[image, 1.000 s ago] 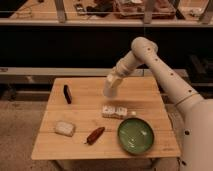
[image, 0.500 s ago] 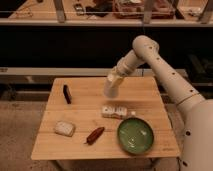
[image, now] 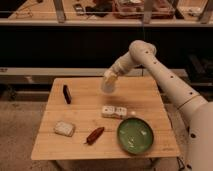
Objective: Place the ceramic cup over the eraser
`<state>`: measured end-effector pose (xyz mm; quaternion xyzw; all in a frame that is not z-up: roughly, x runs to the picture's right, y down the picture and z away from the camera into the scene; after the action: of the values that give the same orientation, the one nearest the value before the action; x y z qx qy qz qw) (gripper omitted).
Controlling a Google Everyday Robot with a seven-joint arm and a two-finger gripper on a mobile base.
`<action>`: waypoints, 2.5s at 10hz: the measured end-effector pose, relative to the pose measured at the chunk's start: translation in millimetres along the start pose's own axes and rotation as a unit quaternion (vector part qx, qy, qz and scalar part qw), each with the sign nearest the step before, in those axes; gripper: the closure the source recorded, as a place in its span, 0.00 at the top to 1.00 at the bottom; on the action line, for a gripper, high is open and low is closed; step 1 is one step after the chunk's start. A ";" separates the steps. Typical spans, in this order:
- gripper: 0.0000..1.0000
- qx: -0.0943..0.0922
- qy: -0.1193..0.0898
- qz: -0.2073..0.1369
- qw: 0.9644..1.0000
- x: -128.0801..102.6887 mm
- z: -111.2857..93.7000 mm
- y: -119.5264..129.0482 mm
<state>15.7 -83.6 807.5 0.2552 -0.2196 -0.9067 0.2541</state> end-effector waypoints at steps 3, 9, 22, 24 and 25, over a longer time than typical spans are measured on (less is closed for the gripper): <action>0.00 -0.046 0.033 0.048 0.997 24.7 13.9 -1.9; 0.00 -0.034 0.044 0.051 0.997 43.3 19.6 -20.2; 0.00 0.050 0.119 0.048 0.991 186.4 82.1 -95.2; 0.00 0.060 0.114 0.046 0.991 191.7 101.2 -101.1; 0.00 0.065 0.113 0.045 0.991 194.4 109.6 -103.7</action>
<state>-227.4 -85.3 769.2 0.3614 -0.2588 -0.8438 0.3006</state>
